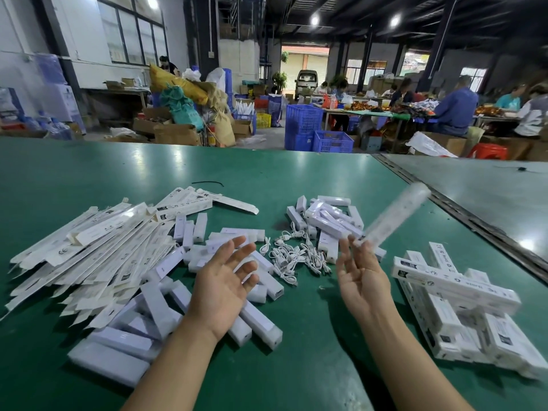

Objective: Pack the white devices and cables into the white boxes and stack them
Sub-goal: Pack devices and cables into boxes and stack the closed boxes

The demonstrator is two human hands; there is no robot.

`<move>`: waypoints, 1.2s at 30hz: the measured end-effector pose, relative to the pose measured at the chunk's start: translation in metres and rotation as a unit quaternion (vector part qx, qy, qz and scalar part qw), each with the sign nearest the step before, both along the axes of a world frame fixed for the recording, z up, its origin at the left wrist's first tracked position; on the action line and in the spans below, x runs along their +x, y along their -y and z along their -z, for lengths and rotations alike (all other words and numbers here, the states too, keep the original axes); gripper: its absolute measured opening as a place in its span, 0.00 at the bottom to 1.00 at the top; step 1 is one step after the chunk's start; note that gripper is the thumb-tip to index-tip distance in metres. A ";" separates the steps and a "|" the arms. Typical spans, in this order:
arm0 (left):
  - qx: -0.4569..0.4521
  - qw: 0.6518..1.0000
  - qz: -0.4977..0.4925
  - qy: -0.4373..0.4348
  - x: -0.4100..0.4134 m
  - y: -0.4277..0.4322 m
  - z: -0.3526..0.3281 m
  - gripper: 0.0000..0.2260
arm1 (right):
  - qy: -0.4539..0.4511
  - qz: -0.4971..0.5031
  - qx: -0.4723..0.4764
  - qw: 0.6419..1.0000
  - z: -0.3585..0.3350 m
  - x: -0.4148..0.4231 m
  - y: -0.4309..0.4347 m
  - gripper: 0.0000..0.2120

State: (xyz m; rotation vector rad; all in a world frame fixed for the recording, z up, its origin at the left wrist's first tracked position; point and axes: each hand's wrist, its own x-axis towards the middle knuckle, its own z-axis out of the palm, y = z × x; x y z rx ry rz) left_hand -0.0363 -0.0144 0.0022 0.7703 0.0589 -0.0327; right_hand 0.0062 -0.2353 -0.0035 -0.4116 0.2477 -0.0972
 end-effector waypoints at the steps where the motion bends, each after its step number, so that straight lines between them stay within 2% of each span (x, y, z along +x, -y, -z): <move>1: 0.000 1.000 -0.001 0.002 0.000 0.000 0.000 0.11 | -0.005 0.014 -0.016 1.000 0.001 0.002 0.002 0.19; 4: -0.004 1.000 -0.001 0.005 0.000 -0.001 0.000 0.11 | -0.017 0.058 -0.054 0.997 0.003 0.004 0.007 0.11; 6: -0.005 1.000 -0.001 0.004 -0.001 -0.001 0.000 0.11 | -0.031 0.088 -0.070 0.993 0.003 0.005 0.007 0.10; 8: -0.007 1.000 0.001 0.003 -0.001 -0.001 0.000 0.10 | -0.040 0.112 -0.078 0.990 0.003 0.006 0.007 0.12; 12: -0.011 1.000 0.001 0.003 0.000 -0.001 0.000 0.10 | -0.048 0.152 -0.074 0.984 0.000 0.006 0.010 0.24; 15: -0.015 1.000 0.000 0.008 0.000 -0.002 0.000 0.10 | -0.050 0.178 -0.074 0.980 -0.001 0.007 0.016 0.25; 17: 0.007 0.999 -0.021 0.023 0.000 -0.001 0.001 0.09 | -0.053 0.181 -0.070 0.979 0.000 0.008 0.018 0.23; 19: 0.099 0.990 -0.090 0.046 0.000 0.002 0.002 0.03 | -0.060 0.170 -0.069 0.981 0.000 0.008 0.017 0.20; 22: 0.299 0.926 -0.217 0.078 0.001 0.007 0.010 0.08 | -0.065 0.129 -0.057 0.988 0.004 0.010 0.019 0.12; 24: 0.380 0.885 -0.251 0.102 0.000 0.010 0.012 0.10 | -0.059 0.107 -0.045 0.992 0.005 0.010 0.020 0.05; 30: 0.487 0.809 -0.310 0.110 -0.002 0.013 0.015 0.10 | -0.048 0.129 -0.027 0.990 0.007 0.013 0.024 0.06; 34: 0.559 0.756 -0.328 0.096 -0.002 0.016 0.016 0.06 | -0.044 0.102 -0.045 0.993 0.008 0.014 0.022 0.11; 36: 0.582 0.728 -0.350 0.094 -0.001 0.018 0.016 0.08 | -0.043 0.090 -0.056 0.993 0.009 0.013 0.021 0.14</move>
